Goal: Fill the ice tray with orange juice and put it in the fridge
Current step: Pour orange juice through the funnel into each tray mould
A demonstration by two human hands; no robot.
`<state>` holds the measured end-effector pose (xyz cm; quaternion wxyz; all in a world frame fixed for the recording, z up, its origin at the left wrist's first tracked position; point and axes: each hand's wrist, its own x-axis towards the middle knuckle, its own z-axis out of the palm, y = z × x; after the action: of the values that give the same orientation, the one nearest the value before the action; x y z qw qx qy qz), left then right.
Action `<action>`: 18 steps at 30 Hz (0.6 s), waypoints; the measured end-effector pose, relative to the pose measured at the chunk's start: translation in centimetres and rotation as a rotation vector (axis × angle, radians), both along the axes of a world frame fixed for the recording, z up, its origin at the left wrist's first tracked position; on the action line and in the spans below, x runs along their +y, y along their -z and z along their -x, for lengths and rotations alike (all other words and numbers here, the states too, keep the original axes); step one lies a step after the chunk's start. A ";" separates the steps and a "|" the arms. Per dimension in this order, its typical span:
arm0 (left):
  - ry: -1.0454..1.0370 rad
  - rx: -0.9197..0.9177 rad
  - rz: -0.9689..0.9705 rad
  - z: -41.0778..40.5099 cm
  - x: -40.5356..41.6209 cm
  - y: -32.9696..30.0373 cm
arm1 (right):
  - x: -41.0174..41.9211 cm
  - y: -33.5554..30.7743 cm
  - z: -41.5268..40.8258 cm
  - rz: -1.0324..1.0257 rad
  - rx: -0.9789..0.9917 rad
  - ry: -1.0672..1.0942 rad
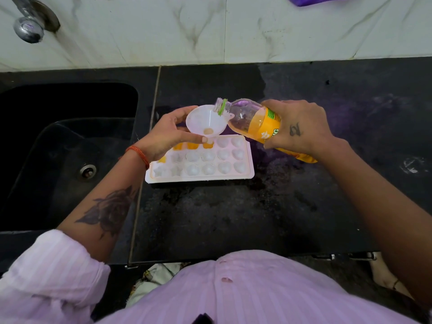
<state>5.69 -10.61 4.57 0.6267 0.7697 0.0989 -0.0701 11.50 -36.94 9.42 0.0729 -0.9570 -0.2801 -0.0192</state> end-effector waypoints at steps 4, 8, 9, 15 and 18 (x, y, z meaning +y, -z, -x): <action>0.019 -0.010 -0.003 -0.2 -0.5 -0.3 | -0.5 0.0 0.1 -0.016 -0.010 0.021; 0.027 0.001 -0.019 -0.7 -1.3 -0.3 | -1.1 -0.1 0.1 -0.002 -0.021 0.032; 0.026 0.006 -0.024 -0.8 -1.4 -0.3 | -1.3 -0.1 0.0 0.001 -0.025 0.031; 0.033 0.028 -0.038 -1.3 -2.1 0.0 | -1.9 0.2 0.2 0.050 -0.049 0.037; 0.034 0.034 -0.047 -1.3 -2.3 0.2 | -2.0 0.3 0.3 0.085 -0.054 0.037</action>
<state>7.00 -12.87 4.41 0.6054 0.7846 0.0978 -0.0914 11.22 -38.98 9.15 0.0242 -0.9633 -0.2650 -0.0345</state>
